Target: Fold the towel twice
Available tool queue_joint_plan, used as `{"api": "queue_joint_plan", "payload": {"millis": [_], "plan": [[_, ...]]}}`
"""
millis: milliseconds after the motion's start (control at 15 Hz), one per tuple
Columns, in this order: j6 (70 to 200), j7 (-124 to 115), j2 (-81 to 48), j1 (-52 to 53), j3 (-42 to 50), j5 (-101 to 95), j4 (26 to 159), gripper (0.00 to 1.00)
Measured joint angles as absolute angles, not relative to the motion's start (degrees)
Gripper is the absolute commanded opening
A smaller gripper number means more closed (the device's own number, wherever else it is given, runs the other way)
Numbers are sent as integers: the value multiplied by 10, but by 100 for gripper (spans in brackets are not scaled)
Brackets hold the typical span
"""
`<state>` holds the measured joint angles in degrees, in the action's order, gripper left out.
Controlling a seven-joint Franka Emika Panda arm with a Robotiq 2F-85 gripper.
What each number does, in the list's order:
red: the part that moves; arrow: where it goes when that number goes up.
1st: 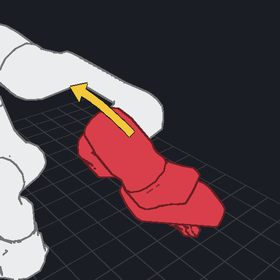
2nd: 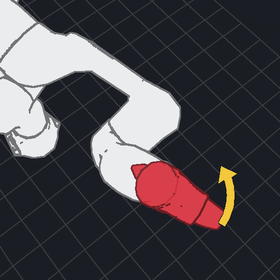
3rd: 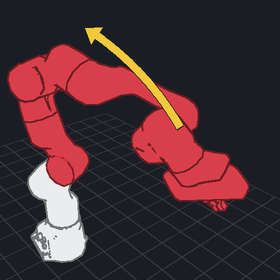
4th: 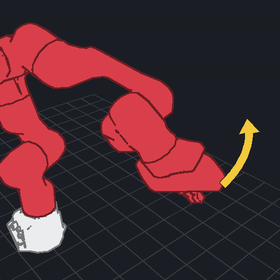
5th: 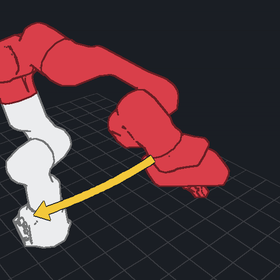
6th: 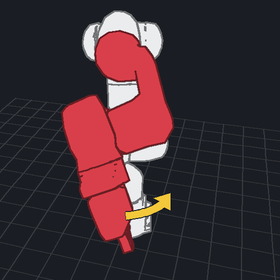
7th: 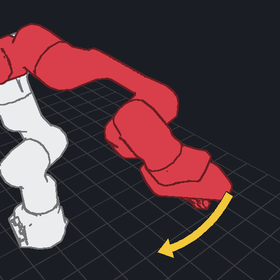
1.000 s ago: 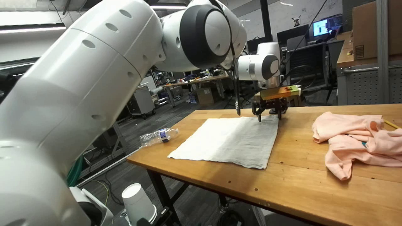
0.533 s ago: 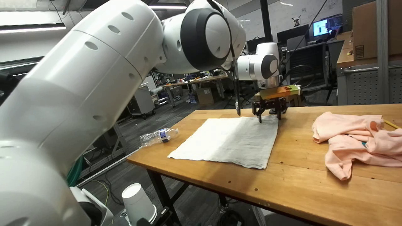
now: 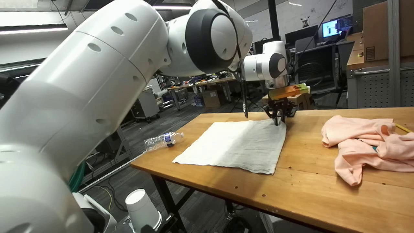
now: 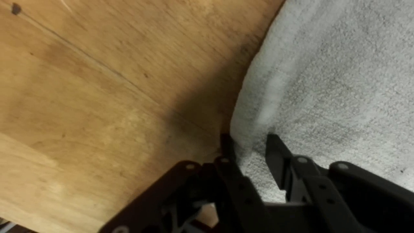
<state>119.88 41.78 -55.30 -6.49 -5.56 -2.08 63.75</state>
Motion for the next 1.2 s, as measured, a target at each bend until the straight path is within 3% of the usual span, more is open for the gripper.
{"api": "queue_joint_plan", "payload": {"millis": [733,1200], "plan": [[1182,416,-543,-41,-50,-44,630,1],[1174,380,-463,-22,-25,-87,688,1]]}}
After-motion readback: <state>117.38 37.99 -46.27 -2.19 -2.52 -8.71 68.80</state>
